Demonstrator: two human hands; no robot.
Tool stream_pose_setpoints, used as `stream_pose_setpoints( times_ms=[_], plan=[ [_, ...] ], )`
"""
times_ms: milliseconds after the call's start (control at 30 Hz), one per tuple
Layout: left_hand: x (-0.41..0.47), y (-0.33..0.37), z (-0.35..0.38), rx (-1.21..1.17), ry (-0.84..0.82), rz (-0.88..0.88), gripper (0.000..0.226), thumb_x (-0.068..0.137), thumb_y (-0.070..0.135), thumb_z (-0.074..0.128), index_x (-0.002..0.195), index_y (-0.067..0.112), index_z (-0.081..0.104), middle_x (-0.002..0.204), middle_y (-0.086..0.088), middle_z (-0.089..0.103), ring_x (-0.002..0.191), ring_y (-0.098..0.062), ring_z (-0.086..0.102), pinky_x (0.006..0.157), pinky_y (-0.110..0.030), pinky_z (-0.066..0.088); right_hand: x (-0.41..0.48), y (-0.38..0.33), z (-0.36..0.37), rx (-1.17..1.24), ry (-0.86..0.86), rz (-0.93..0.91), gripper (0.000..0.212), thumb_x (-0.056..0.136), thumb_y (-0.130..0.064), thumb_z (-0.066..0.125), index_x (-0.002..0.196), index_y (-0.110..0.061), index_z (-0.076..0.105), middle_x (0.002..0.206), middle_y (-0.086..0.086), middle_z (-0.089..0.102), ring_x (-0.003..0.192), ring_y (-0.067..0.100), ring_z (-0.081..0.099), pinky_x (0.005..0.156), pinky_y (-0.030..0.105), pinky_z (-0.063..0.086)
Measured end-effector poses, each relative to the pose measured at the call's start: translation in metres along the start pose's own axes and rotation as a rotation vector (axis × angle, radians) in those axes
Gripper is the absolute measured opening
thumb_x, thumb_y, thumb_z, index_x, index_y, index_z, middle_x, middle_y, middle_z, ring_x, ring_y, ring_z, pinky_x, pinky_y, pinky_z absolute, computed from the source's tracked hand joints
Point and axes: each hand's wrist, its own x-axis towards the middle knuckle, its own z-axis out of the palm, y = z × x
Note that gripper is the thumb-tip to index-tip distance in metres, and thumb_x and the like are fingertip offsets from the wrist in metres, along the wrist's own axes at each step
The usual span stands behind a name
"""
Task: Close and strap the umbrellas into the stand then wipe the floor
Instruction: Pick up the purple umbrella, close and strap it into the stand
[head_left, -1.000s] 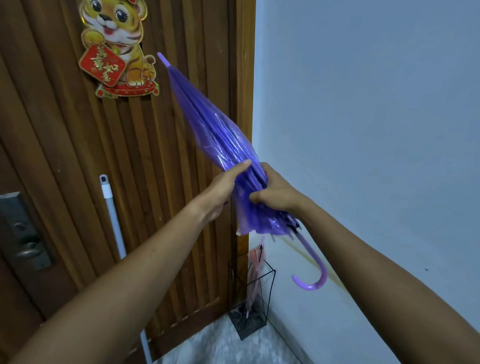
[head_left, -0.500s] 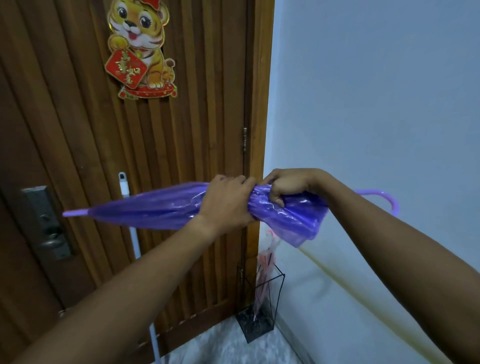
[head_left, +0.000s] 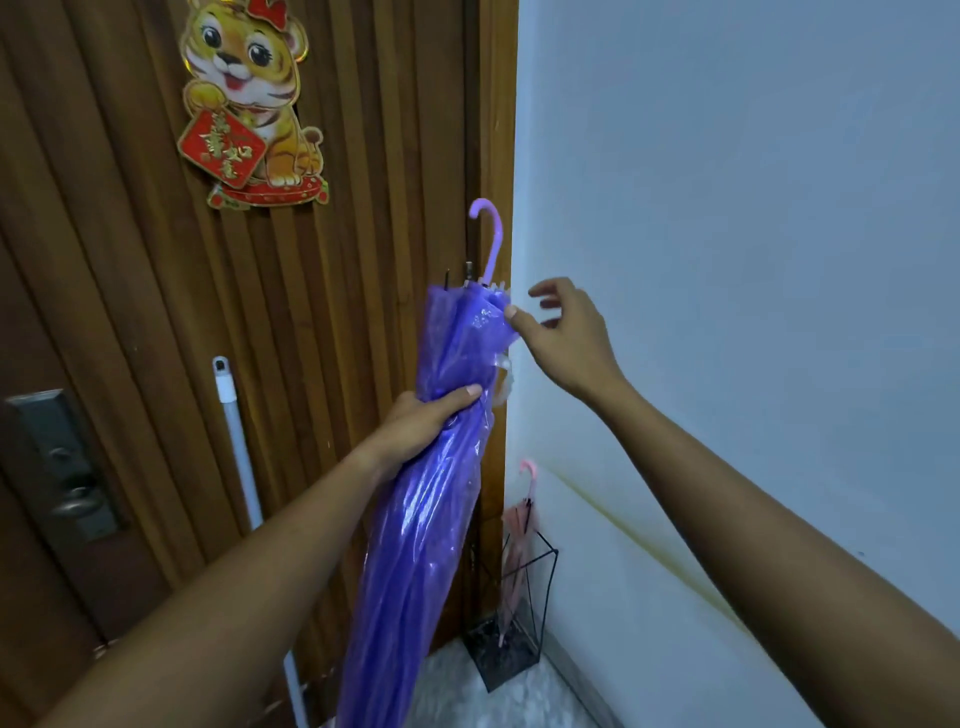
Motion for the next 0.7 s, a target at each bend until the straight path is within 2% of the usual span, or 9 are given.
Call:
stream_pose_setpoints(
  times_ms=[100, 200, 300, 400, 433, 533, 600, 667, 700],
  plan=[
    [0.001, 0.000, -0.001, -0.077, -0.050, -0.020, 0.051, 0.078, 0.051, 0.080, 0.114, 0.016, 0.073, 0.100, -0.006, 0.079, 0.092, -0.024, 0.076, 0.088, -0.035, 0.058, -0.009, 0.000, 0.007, 0.140, -0.242, 0.178, 0.040, 0.092, -0.055, 0.062, 0.112, -0.020, 0.055, 0.110, -0.001, 0.064, 0.096, 0.014, 0.065, 0.078, 0.030, 0.055],
    [0.002, -0.001, -0.001, -0.128, -0.093, -0.018, 0.053, 0.078, 0.051, 0.080, 0.118, 0.017, 0.072, 0.105, -0.009, 0.078, 0.097, -0.027, 0.074, 0.096, -0.043, 0.056, -0.014, -0.001, 0.008, 0.263, -0.413, 0.209, 0.044, 0.094, -0.054, 0.059, 0.114, -0.014, 0.056, 0.104, -0.004, 0.065, 0.094, 0.012, 0.067, 0.070, 0.020, 0.054],
    [0.001, -0.002, -0.003, -0.166, -0.110, -0.018, 0.052, 0.079, 0.050, 0.079, 0.119, 0.018, 0.071, 0.107, -0.009, 0.077, 0.098, -0.028, 0.074, 0.097, -0.045, 0.055, -0.014, 0.000, 0.009, 0.258, -0.445, 0.157, 0.041, 0.095, -0.043, 0.065, 0.102, -0.003, 0.063, 0.095, 0.001, 0.069, 0.084, 0.007, 0.068, 0.071, 0.021, 0.055],
    [0.000, -0.003, -0.007, -0.195, -0.125, -0.048, 0.055, 0.080, 0.050, 0.077, 0.122, 0.016, 0.068, 0.108, -0.010, 0.077, 0.096, -0.026, 0.074, 0.093, -0.043, 0.057, -0.015, 0.000, 0.008, 0.271, -0.471, 0.095, 0.024, 0.096, -0.031, 0.066, 0.084, -0.010, 0.064, 0.086, -0.004, 0.068, 0.076, -0.001, 0.067, 0.066, 0.015, 0.054],
    [0.001, -0.004, -0.008, -0.207, -0.129, -0.064, 0.054, 0.082, 0.050, 0.076, 0.122, 0.016, 0.067, 0.107, -0.010, 0.076, 0.095, -0.025, 0.074, 0.091, -0.041, 0.058, -0.014, 0.000, 0.007, 0.273, -0.468, 0.082, 0.023, 0.097, -0.028, 0.066, 0.082, -0.012, 0.063, 0.085, -0.004, 0.068, 0.076, 0.000, 0.067, 0.068, 0.017, 0.056],
    [0.001, -0.006, -0.016, -0.256, -0.119, -0.116, 0.053, 0.083, 0.051, 0.073, 0.120, 0.013, 0.068, 0.101, -0.010, 0.077, 0.087, -0.024, 0.075, 0.084, -0.038, 0.058, -0.012, 0.001, 0.002, 0.328, -0.440, 0.101, 0.021, 0.097, -0.017, 0.065, 0.079, -0.006, 0.062, 0.077, 0.003, 0.065, 0.072, 0.011, 0.065, 0.080, 0.037, 0.061],
    [0.002, -0.008, -0.023, -0.278, -0.124, -0.146, 0.056, 0.083, 0.051, 0.073, 0.122, 0.012, 0.067, 0.098, -0.009, 0.076, 0.085, -0.024, 0.075, 0.083, -0.039, 0.059, -0.011, 0.001, -0.001, 0.398, -0.424, 0.150, 0.019, 0.098, -0.012, 0.063, 0.085, 0.001, 0.062, 0.078, 0.011, 0.063, 0.060, 0.012, 0.061, 0.070, 0.039, 0.060],
    [0.002, -0.009, -0.028, -0.275, -0.148, -0.169, 0.058, 0.082, 0.050, 0.073, 0.124, 0.012, 0.064, 0.096, -0.009, 0.075, 0.084, -0.024, 0.074, 0.083, -0.040, 0.058, -0.014, 0.000, -0.002, 0.432, -0.396, 0.183, 0.023, 0.100, -0.013, 0.060, 0.092, 0.008, 0.059, 0.077, 0.012, 0.062, 0.049, 0.011, 0.052, 0.053, 0.028, 0.046],
    [0.003, -0.009, -0.030, -0.273, -0.162, -0.179, 0.058, 0.083, 0.050, 0.073, 0.126, 0.012, 0.062, 0.095, -0.008, 0.075, 0.083, -0.024, 0.074, 0.083, -0.041, 0.058, -0.015, 0.001, 0.000, 0.446, -0.378, 0.193, 0.025, 0.101, -0.013, 0.058, 0.095, 0.011, 0.058, 0.071, 0.008, 0.061, 0.046, 0.010, 0.046, 0.049, 0.025, 0.039]
  ],
)
